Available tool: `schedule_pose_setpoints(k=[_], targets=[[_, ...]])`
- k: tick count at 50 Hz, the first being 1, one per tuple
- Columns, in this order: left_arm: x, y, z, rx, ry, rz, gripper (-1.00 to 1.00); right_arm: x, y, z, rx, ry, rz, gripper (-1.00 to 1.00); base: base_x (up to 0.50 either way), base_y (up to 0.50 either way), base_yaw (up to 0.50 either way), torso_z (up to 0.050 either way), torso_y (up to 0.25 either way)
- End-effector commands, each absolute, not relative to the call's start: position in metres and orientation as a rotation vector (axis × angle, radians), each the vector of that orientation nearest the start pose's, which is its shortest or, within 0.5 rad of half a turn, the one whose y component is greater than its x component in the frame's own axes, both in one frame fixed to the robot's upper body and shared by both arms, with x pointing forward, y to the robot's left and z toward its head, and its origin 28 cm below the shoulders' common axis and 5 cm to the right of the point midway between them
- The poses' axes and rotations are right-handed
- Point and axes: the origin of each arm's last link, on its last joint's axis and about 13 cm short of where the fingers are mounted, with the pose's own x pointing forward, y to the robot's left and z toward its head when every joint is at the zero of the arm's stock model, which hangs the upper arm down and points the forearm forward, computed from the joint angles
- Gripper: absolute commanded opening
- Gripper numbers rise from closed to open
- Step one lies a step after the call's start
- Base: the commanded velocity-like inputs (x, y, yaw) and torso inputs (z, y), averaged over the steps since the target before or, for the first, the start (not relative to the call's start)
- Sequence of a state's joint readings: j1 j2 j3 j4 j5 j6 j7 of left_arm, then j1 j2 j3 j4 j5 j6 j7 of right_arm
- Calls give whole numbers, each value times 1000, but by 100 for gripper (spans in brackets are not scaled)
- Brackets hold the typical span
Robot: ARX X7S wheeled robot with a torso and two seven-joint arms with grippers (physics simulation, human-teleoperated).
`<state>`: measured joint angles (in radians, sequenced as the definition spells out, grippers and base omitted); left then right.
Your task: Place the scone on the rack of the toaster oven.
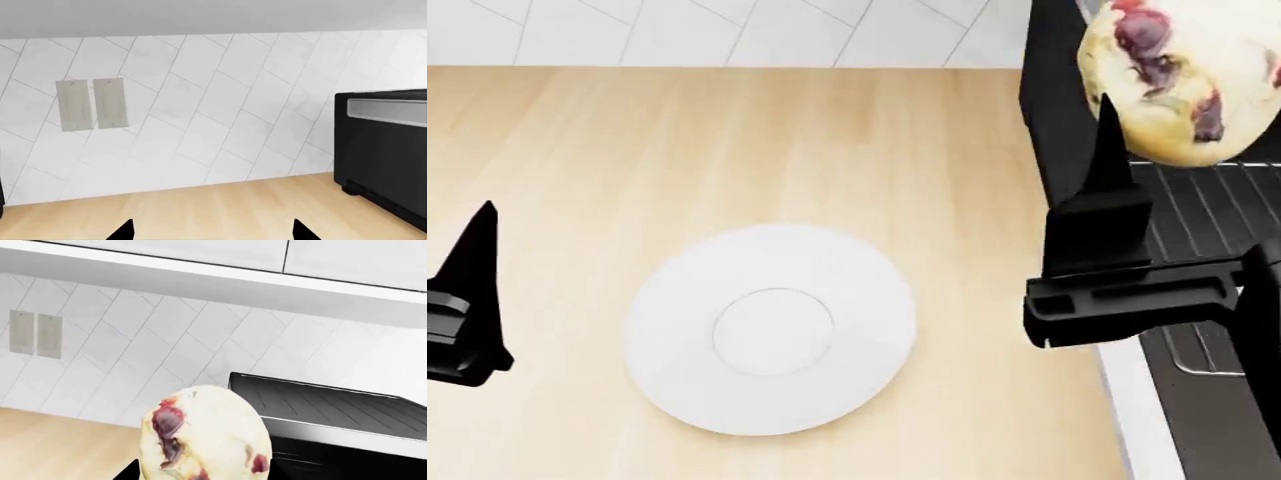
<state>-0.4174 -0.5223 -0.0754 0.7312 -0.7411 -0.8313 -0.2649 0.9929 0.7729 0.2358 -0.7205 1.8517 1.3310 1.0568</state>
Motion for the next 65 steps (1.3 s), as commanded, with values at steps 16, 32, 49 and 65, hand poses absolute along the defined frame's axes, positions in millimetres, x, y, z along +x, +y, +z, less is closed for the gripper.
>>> schedule_pose_setpoints(k=[16,32,49,65], targets=[[220,258,209,42,-234,-147,100,148,-212,301,-61,-113,-179,-100,0,0,0,0,0],[222,257,209,44,-234,-151,100,179,-224,292,-51,9,-179,-100,0,0,0,0,0],[221,256,207,38,-231,-153,100,180,-242,282,-6,74,-231,-100,0,0,0,0,0],[220,258,203,40,-230,-146,100,175,-252,309,-13,152,-213,-100,0,0,0,0,1]])
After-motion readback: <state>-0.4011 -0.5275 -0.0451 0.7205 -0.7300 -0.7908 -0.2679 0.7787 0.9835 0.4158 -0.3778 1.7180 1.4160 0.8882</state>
